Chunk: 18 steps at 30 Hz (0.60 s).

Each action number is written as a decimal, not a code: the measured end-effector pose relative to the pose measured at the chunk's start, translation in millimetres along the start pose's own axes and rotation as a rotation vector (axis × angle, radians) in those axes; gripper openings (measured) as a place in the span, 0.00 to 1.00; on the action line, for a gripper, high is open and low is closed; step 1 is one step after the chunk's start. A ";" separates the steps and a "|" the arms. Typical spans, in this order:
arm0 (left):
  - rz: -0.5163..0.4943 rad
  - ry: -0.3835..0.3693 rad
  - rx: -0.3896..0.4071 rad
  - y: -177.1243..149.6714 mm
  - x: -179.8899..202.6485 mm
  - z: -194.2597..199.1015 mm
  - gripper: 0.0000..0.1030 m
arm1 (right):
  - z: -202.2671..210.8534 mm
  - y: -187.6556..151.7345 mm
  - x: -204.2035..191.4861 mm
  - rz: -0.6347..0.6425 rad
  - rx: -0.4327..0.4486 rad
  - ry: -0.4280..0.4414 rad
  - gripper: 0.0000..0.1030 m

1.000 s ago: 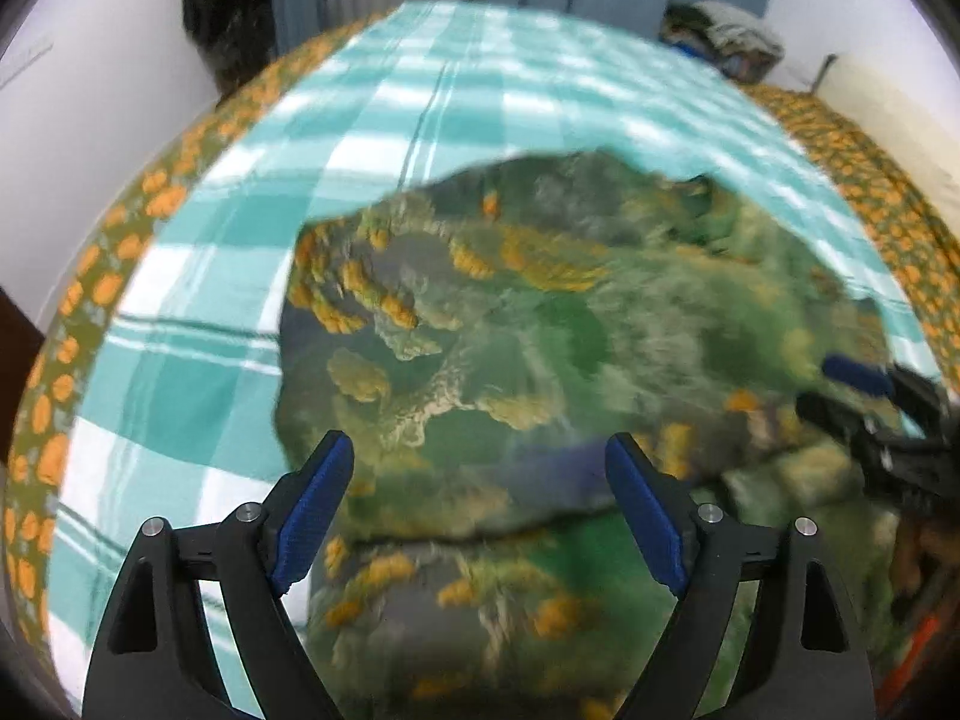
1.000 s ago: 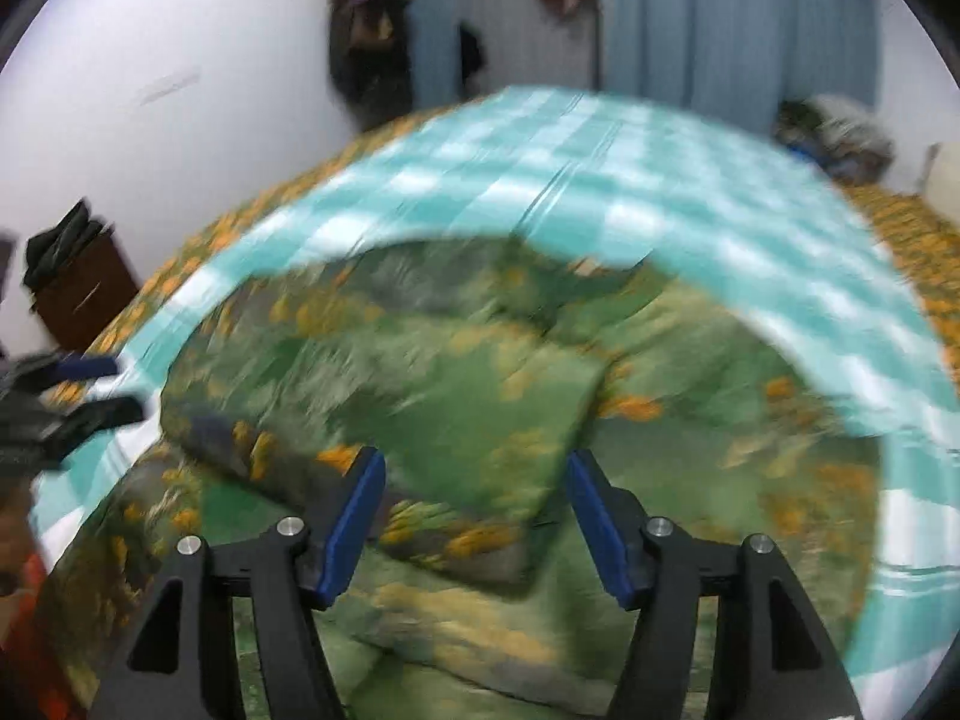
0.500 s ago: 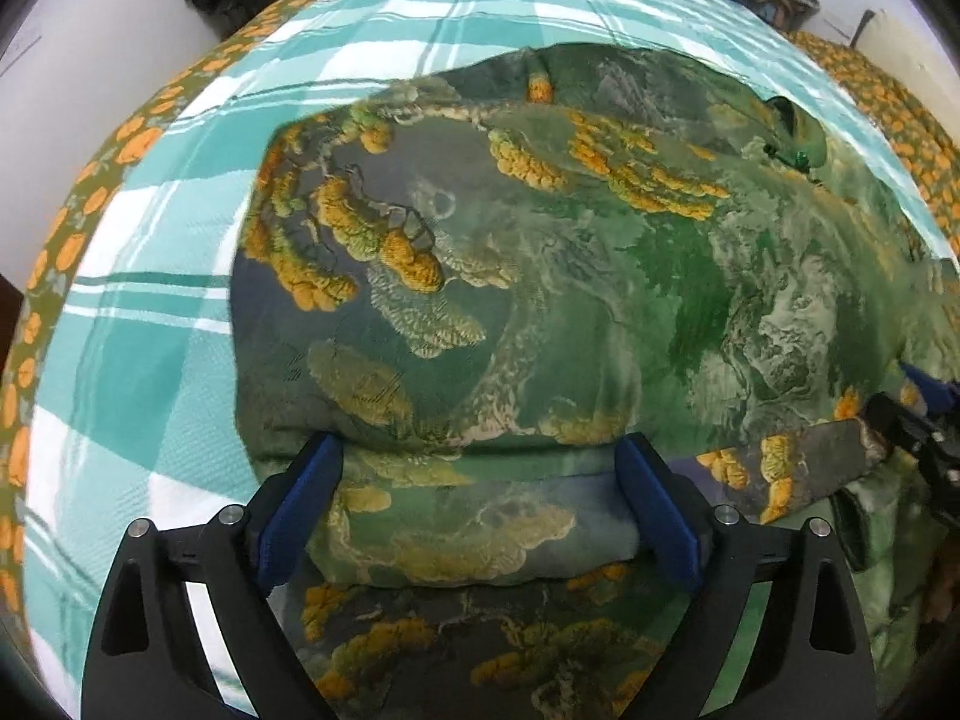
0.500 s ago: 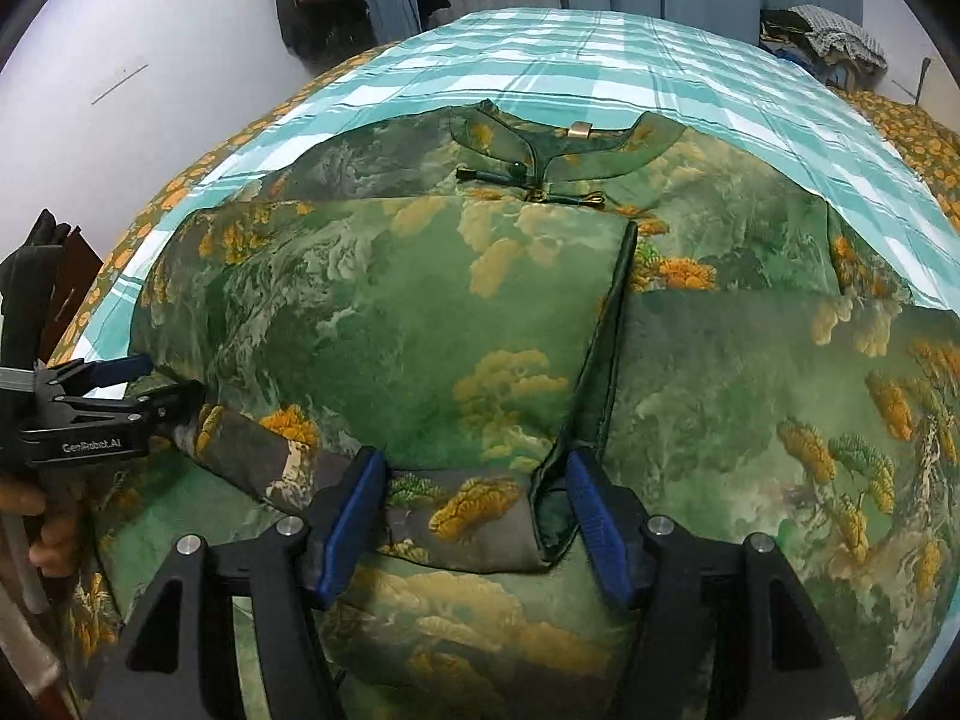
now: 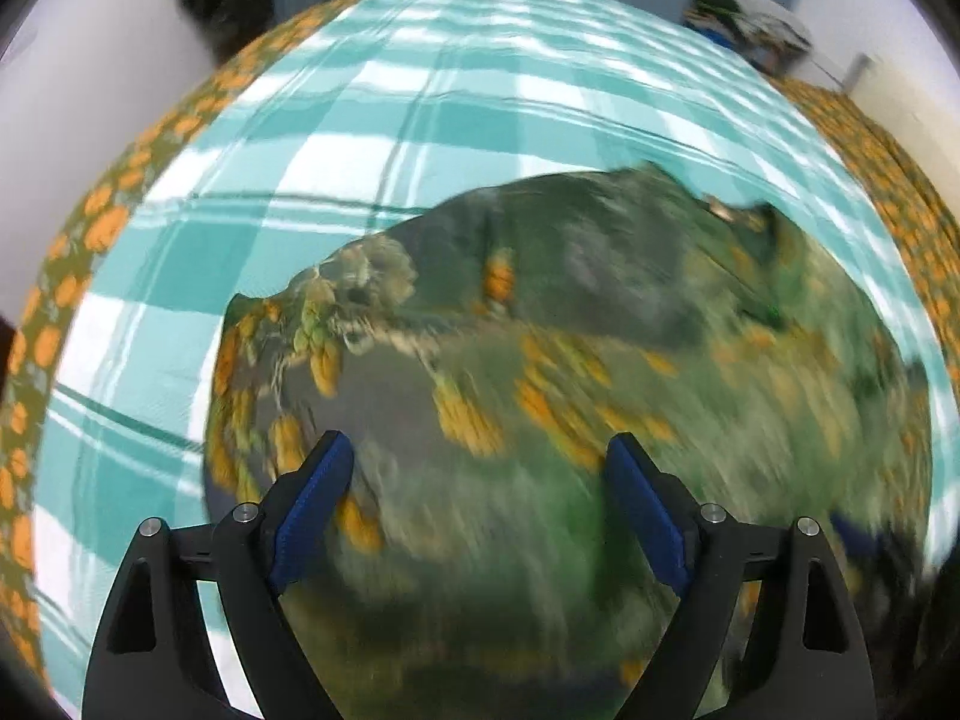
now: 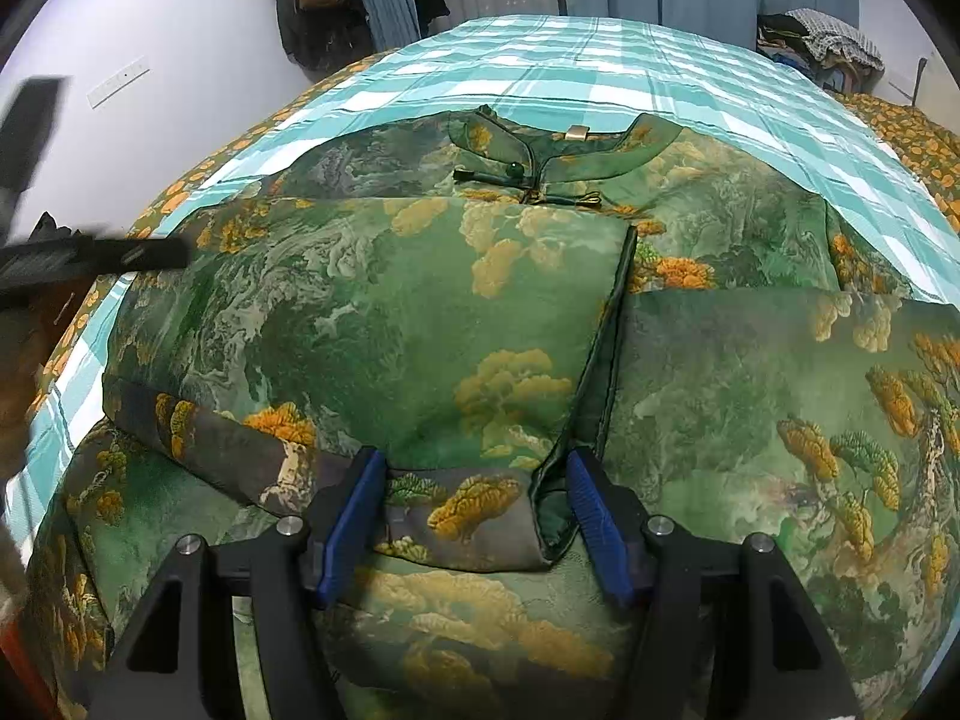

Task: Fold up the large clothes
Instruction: 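Release the folded side and lift both grippers above the jacket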

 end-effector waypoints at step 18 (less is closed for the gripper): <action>0.140 0.011 0.027 29.1 -13.9 -18.5 0.86 | 0.4 -5.1 3.2 -0.014 0.027 0.015 0.62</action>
Point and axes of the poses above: each gripper's, at about its wrist camera, not at the fingertips, and z roughly against the way its jaws point, x to its right, y to its top, the point moved 1 cm from there along -z, roughly the way its jaws point, and after that the axes turned 12 degrees about z, right-handed, at the moved point
